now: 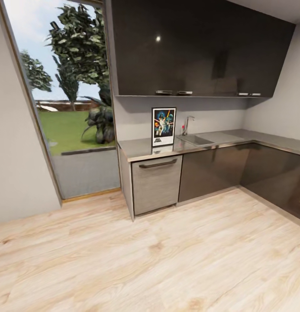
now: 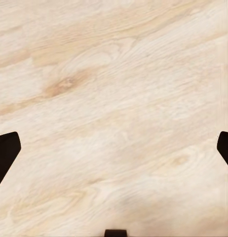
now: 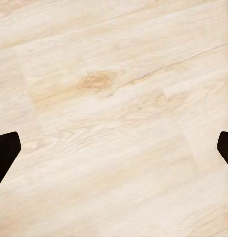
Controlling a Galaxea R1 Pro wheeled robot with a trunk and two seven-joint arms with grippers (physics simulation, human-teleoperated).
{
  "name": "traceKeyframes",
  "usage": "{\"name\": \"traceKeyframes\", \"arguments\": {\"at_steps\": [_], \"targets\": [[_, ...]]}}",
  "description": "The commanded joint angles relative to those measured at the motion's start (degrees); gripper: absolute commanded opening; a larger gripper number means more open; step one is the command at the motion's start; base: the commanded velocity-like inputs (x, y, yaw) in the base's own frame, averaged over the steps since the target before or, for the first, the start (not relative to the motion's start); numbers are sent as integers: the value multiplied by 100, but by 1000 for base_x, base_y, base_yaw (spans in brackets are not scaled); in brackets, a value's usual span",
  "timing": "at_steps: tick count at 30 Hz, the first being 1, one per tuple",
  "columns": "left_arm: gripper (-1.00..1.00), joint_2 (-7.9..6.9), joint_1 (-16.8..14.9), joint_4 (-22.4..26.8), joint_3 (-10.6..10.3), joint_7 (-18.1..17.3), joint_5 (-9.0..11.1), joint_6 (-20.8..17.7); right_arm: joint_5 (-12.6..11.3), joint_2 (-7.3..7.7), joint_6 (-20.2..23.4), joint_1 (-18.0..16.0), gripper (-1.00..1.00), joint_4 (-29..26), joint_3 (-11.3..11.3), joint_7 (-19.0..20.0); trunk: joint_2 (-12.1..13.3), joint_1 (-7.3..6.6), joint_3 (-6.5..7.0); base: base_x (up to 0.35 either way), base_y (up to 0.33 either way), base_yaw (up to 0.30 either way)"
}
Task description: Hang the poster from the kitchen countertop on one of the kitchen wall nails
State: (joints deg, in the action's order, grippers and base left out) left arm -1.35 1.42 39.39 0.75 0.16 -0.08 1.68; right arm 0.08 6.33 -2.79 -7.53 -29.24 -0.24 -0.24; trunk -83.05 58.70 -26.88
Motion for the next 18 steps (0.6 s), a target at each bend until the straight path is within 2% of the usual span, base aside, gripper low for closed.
{"name": "traceKeyframes", "arguments": {"at_steps": [1,18], "targets": [[100,2,2,6,4,2,-1,8,1,0,-19,-3,100,14,-5,-2,-2,2,-5,229,-264,0],[100,3,4,-211,-14,2,-1,8,1,0,-19,-3,100,23,-5,-2,-2,2,-5,227,-264,0]]}}
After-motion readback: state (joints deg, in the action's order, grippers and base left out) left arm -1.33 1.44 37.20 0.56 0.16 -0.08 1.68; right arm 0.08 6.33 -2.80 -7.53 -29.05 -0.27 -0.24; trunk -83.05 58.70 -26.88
